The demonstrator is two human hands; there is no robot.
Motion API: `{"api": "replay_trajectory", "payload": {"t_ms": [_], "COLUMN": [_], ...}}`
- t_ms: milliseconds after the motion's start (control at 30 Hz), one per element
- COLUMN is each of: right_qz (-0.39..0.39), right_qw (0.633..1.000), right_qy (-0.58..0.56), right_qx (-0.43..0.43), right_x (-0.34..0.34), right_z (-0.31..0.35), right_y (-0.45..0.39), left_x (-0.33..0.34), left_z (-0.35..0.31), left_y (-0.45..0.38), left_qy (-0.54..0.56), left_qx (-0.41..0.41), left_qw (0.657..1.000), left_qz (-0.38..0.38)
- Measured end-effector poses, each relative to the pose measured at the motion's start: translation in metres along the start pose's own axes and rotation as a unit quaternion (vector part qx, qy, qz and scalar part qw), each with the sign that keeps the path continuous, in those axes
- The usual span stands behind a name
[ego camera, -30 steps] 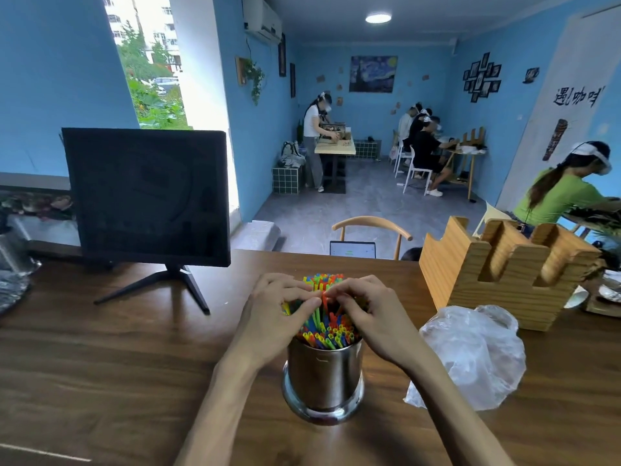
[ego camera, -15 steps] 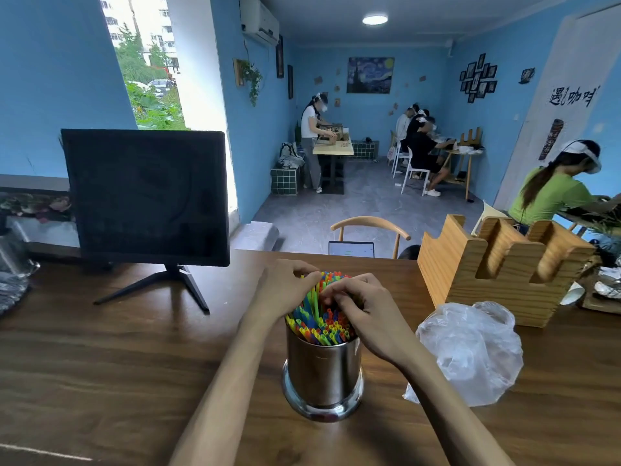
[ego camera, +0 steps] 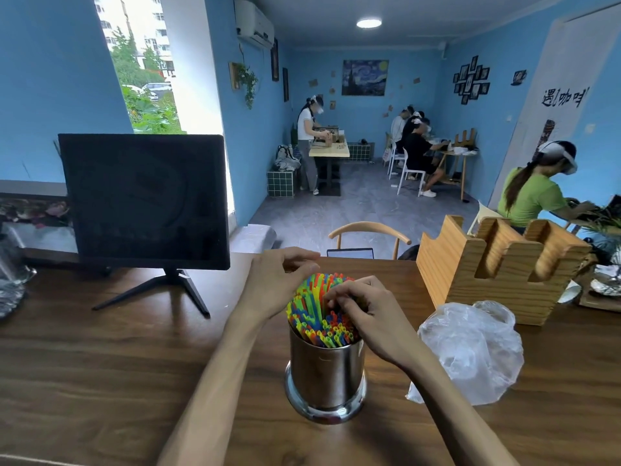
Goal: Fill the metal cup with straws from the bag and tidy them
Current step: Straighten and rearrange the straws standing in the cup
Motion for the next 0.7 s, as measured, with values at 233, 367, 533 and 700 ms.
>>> {"api": "replay_trajectory", "payload": {"t_ms": [233, 367, 533, 700], "right_qz": [-0.045, -0.028, -0.046, -0.003], "right_qw": [0.998, 0.999, 0.995, 0.994], "right_qy": [-0.037, -0.032, -0.089, -0.102], "right_qx": [-0.018, -0.027, -0.030, -0.033], "right_x": [-0.011, -0.001, 0.004, -0.003], "right_z": [0.013, 0.025, 0.030, 0.030], "right_y": [-0.009, -0.016, -0.018, -0.013], "left_x": [-0.011, -0.016, -0.024, -0.025], "left_z": [-0.035, -0.060, -0.074, -0.065], "left_y": [0.007, 0.012, 0.014, 0.017], "left_qy": [0.054, 0.143, 0.215, 0.219], "left_qx": [0.126, 0.193, 0.202, 0.146], "left_qw": [0.989, 0.965, 0.945, 0.961], "left_qz": [-0.048, -0.106, -0.140, -0.090]}}
Point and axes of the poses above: each hand's wrist, its own y-axis away from the middle knuckle, its own x-axis out of the palm, z = x × y, the point moved 2 cm from there along -y, towards the middle knuckle, and after that the axes turned 5 degrees about y, right-handed, at the moved point
